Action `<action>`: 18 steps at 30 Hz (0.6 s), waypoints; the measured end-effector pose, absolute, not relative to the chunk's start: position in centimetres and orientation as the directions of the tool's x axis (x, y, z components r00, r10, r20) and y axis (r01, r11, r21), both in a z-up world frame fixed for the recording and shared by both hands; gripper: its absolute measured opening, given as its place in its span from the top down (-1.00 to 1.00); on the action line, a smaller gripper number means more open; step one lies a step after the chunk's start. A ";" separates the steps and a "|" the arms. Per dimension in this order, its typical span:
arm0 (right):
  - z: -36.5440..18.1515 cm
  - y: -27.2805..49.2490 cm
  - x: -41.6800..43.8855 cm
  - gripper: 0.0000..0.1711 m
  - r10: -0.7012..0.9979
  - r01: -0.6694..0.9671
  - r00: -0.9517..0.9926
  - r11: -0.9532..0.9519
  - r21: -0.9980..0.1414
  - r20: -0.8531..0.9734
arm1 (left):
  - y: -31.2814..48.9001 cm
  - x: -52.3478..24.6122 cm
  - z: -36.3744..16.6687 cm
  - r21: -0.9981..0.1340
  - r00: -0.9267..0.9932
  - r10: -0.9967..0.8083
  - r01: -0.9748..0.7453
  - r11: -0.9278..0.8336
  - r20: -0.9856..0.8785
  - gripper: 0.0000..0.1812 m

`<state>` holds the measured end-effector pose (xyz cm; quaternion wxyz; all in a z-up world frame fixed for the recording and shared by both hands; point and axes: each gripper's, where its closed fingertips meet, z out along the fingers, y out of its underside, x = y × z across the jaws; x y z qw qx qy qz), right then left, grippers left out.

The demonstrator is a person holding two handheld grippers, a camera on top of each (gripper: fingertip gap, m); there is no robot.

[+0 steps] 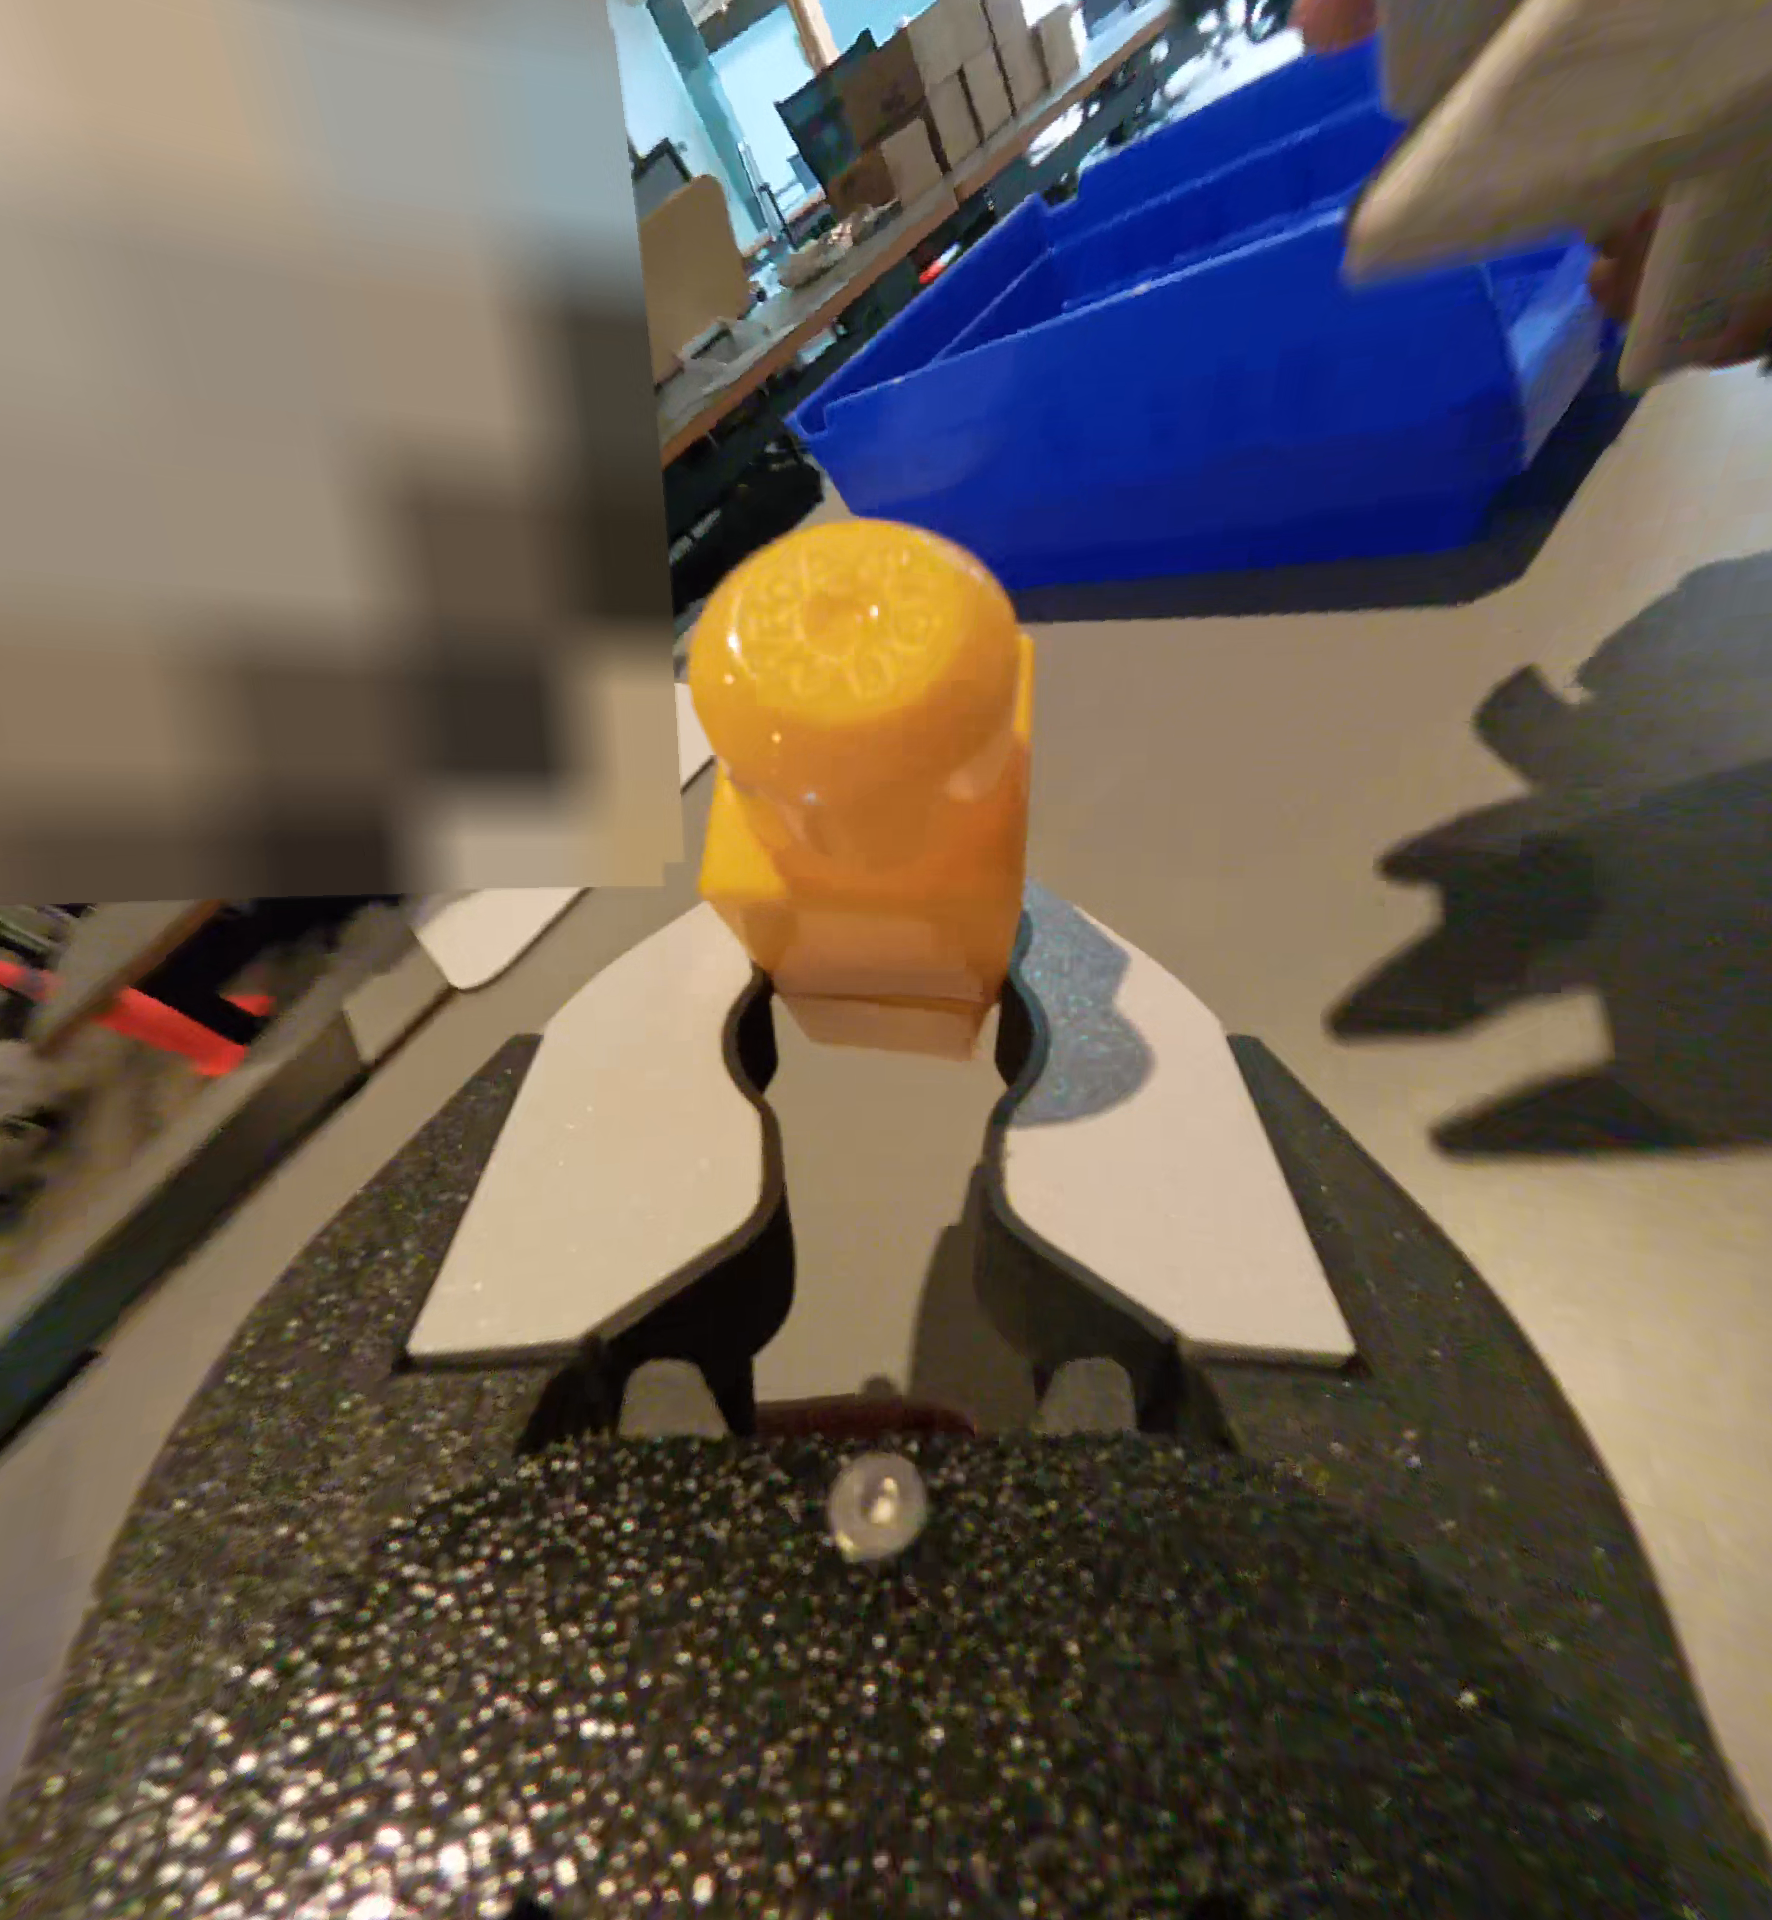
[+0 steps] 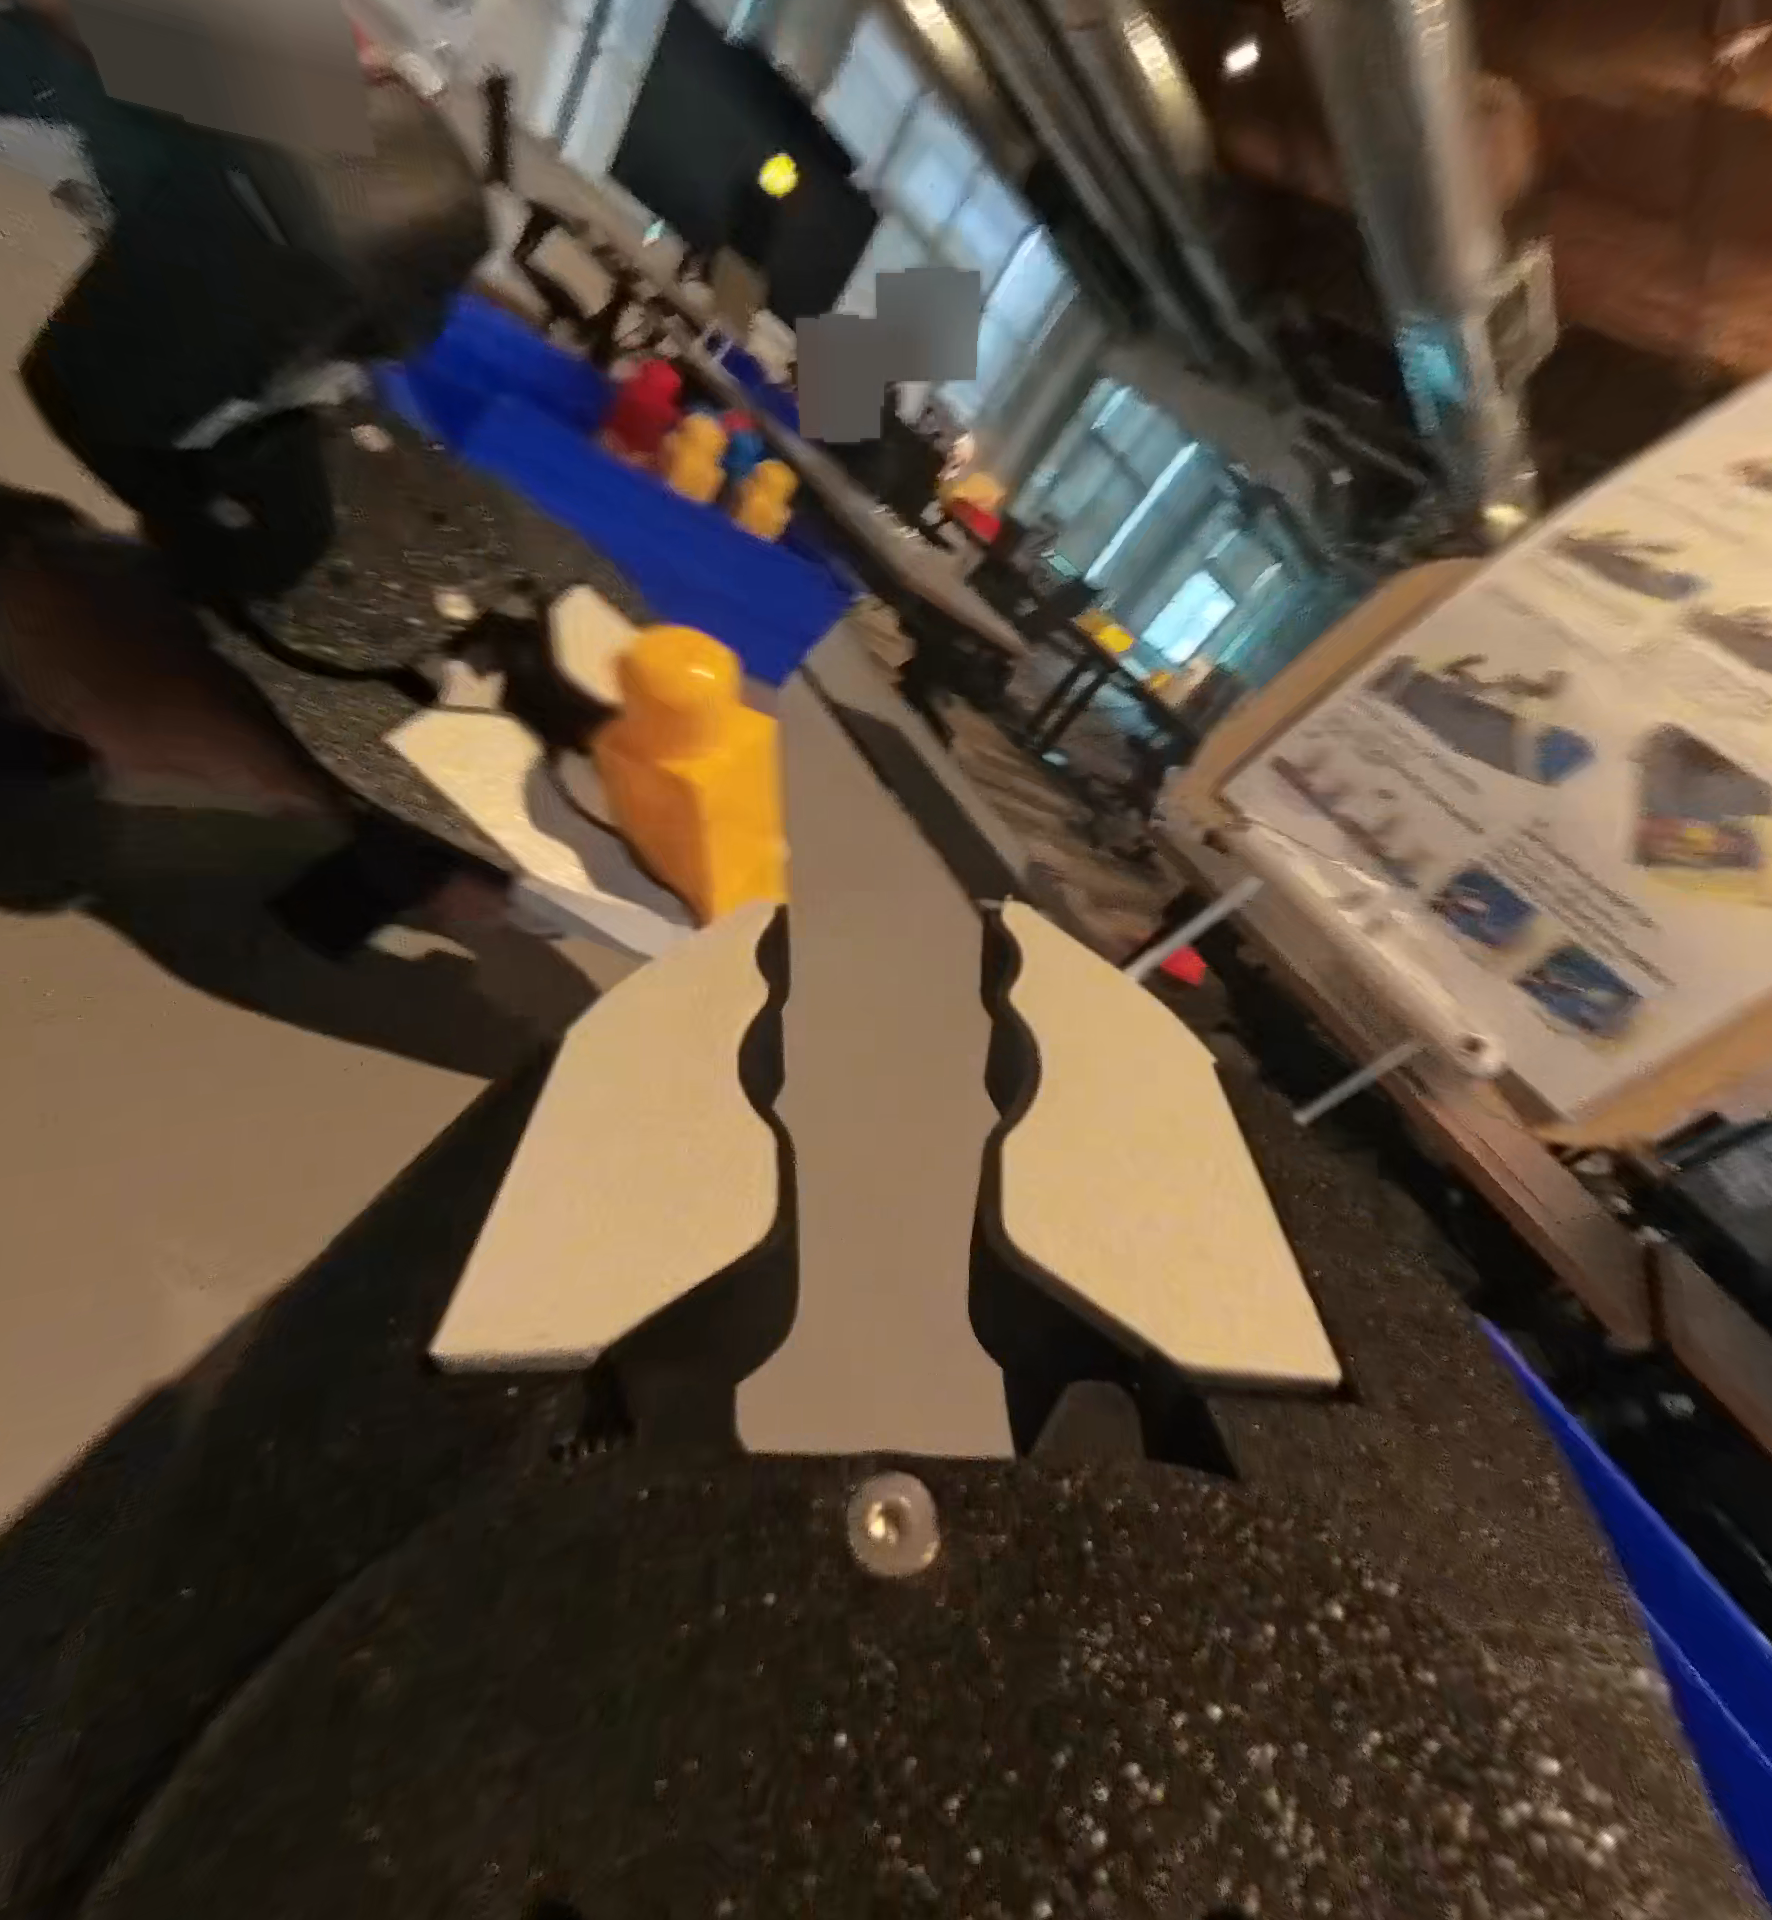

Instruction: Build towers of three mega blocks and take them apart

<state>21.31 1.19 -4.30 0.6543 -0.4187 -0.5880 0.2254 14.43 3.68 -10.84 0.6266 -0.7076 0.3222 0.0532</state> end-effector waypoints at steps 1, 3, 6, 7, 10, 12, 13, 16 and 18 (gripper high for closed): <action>-5.1 0.5 19.9 0.56 0.792 0.226 0.180 0.544 -0.808 0.583 | 3.7 14.5 -10.9 -0.825 0.766 -0.370 -0.565 0.002 -0.526 0.58; -6.6 -0.1 17.7 0.50 0.792 0.292 0.171 0.528 -0.798 0.587 | 3.8 14.7 -11.3 -0.776 0.727 -0.346 -0.631 0.005 -0.593 0.57; -8.3 -0.5 15.8 0.41 0.811 0.342 0.165 0.487 -0.804 0.561 | 3.8 14.8 -11.5 -0.734 0.692 -0.323 -0.679 0.011 -0.645 0.58; -8.5 -0.5 15.5 0.39 0.820 0.344 0.179 0.465 -0.816 0.543 | 3.8 14.9 -11.5 -0.726 0.685 -0.318 -0.687 0.017 -0.656 0.58; -8.6 0.2 15.3 0.40 0.844 0.332 0.226 0.403 -0.853 0.487 | 3.9 14.6 -11.6 -0.694 0.660 -0.296 -0.720 0.013 -0.691 0.58; -8.9 0.2 15.2 0.40 0.866 0.322 0.217 0.371 -0.871 0.450 | 3.8 14.6 -11.7 -0.690 0.655 -0.302 -0.724 0.011 -0.692 0.58; -9.0 0.2 15.2 0.40 0.873 0.319 0.215 0.361 -0.876 0.438 | 3.9 14.6 -11.8 -0.685 0.651 -0.302 -0.729 0.009 -0.697 0.58; -9.2 0.2 15.2 0.40 0.888 0.317 0.204 0.339 -0.885 0.413 | 3.8 14.5 -11.8 -0.662 0.629 -0.296 -0.750 0.012 -0.719 0.58; -9.2 -0.1 15.2 0.43 0.903 0.300 0.183 0.325 -0.897 0.388 | 3.7 14.7 -11.7 -0.656 0.621 -0.295 -0.754 0.031 -0.727 0.58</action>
